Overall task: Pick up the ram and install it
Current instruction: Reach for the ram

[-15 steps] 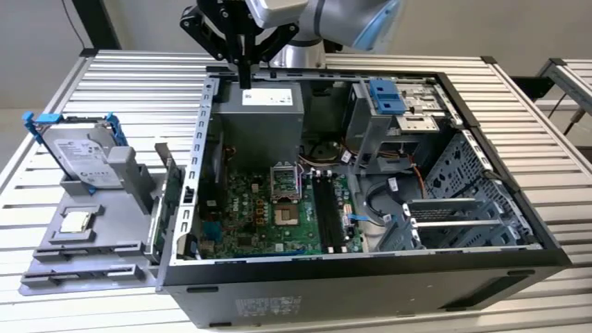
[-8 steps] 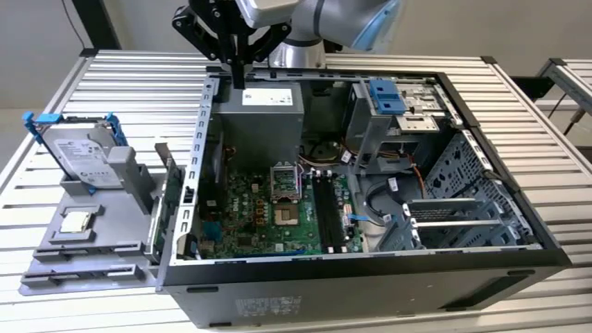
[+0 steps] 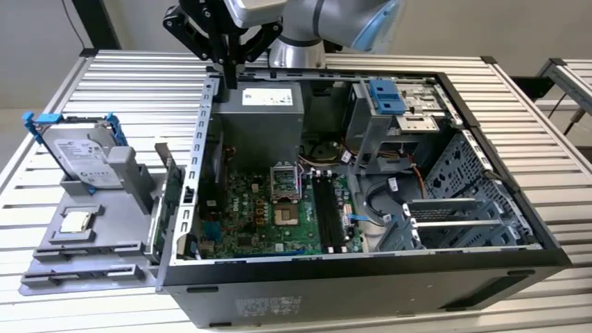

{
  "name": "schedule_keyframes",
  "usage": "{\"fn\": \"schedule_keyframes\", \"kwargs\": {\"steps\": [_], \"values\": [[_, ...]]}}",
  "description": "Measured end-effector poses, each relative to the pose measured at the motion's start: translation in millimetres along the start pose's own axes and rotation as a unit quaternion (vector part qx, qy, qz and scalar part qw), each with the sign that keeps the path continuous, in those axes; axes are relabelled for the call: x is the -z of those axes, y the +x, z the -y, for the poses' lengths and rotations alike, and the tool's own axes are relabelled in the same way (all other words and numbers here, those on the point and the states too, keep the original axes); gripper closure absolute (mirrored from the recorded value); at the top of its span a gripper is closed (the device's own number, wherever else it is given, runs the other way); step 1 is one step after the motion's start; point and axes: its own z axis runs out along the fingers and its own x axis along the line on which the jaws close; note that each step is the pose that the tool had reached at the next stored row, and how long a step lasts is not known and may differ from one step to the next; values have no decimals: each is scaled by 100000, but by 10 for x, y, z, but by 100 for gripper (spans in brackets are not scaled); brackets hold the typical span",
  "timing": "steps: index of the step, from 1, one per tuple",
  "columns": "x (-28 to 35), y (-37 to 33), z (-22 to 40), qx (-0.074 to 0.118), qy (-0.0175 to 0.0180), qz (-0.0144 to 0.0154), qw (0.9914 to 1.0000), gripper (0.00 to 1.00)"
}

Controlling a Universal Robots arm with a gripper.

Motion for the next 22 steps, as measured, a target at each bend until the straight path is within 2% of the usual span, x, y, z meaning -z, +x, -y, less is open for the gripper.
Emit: {"fn": "schedule_keyframes", "kwargs": {"steps": [22], "values": [[7,317,22,97,-1,-5,100000,100]]}}
